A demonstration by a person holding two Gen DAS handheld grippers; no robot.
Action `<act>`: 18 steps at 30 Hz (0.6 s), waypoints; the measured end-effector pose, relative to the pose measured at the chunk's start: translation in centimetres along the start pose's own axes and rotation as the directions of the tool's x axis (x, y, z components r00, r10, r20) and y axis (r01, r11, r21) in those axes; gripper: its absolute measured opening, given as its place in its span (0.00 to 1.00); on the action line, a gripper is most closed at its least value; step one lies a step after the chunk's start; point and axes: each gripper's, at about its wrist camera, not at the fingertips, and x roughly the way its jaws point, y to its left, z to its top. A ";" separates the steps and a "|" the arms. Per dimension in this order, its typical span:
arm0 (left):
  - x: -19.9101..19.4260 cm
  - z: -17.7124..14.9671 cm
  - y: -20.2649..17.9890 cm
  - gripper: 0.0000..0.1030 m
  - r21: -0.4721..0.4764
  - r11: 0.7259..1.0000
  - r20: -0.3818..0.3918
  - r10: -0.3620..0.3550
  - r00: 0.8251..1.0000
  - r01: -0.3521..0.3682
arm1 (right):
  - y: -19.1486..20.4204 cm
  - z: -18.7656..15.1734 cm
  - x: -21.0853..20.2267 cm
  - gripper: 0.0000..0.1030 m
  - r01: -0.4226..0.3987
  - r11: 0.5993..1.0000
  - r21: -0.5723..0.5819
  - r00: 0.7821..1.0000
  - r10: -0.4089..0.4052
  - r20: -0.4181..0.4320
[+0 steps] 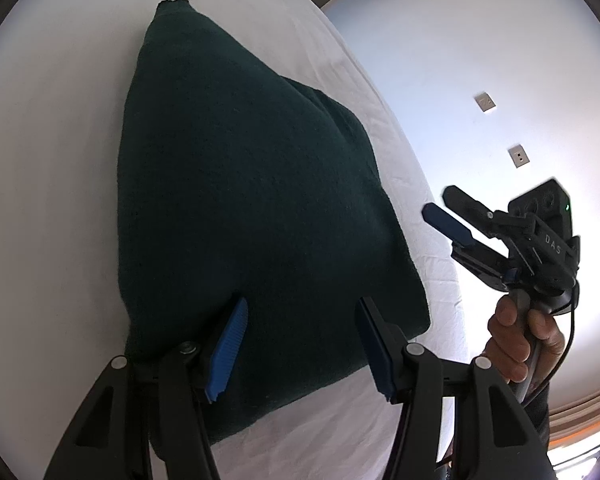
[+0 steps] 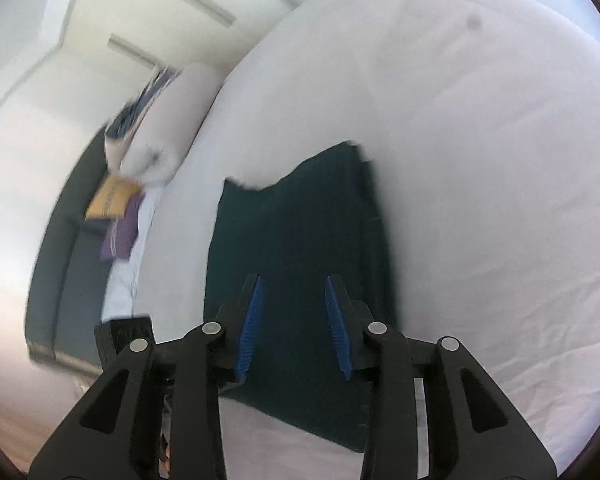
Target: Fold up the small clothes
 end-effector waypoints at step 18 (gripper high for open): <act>-0.5 -0.3 1.1 0.57 -0.016 1.000 -0.005 -0.016 1.000 0.016 | -3.1 1.2 3.7 0.32 0.092 0.993 0.073 0.991 -0.085 -0.099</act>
